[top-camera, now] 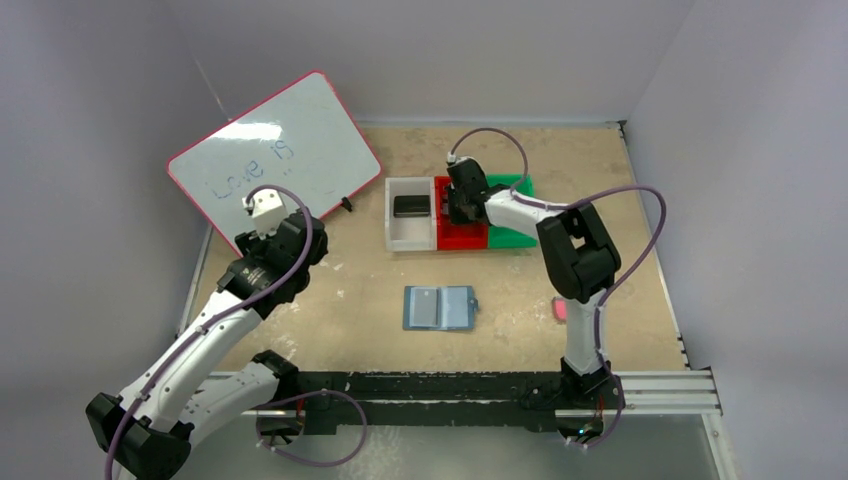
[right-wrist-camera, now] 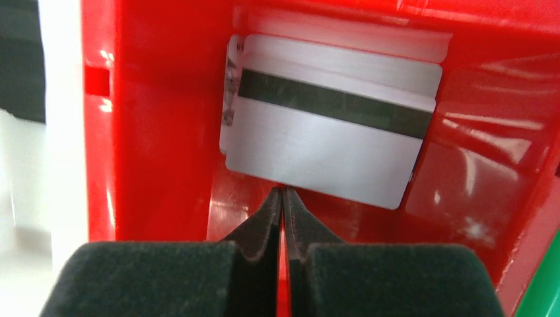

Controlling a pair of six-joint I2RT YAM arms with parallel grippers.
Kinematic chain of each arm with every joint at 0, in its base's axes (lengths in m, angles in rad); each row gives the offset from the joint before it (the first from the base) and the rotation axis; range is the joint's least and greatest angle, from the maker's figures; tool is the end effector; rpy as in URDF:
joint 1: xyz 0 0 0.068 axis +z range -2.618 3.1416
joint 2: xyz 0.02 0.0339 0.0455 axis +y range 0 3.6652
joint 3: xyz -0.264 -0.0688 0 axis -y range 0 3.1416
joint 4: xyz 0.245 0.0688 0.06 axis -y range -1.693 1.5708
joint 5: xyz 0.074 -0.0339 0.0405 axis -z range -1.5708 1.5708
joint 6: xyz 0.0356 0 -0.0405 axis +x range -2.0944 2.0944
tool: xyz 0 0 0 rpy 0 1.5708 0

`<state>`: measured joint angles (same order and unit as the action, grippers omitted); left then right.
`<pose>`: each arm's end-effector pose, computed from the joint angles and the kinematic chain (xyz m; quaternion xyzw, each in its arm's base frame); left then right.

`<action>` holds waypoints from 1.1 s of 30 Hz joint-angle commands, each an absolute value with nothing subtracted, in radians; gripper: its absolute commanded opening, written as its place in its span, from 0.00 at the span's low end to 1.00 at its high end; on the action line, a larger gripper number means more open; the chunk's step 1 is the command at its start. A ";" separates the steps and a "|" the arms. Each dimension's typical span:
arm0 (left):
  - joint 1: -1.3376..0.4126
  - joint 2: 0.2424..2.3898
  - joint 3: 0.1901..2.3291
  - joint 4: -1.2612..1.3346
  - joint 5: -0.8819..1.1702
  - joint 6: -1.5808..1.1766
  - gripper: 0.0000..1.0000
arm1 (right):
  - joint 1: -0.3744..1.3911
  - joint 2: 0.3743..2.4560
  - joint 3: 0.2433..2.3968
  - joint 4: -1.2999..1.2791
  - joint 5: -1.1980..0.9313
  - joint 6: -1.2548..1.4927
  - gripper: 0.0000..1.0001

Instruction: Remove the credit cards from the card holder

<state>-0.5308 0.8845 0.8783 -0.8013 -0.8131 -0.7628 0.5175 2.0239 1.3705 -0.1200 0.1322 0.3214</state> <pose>0.1564 -0.0618 0.3051 -0.2450 0.8296 0.0867 0.4942 0.3889 0.2160 0.1732 -0.0645 0.9176 0.1022 0.3786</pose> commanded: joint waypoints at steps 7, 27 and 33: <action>-0.526 0.902 0.894 -0.773 -0.811 -0.740 0.87 | 0.538 2.061 1.418 -0.075 0.313 0.351 0.06; -0.526 0.892 0.898 -0.782 -0.829 -0.745 0.87 | 0.653 1.724 1.286 -0.069 0.379 0.283 0.50; -0.526 0.862 0.900 -0.786 -0.850 -0.754 0.87 | 0.796 1.560 1.159 -0.162 0.662 0.496 0.81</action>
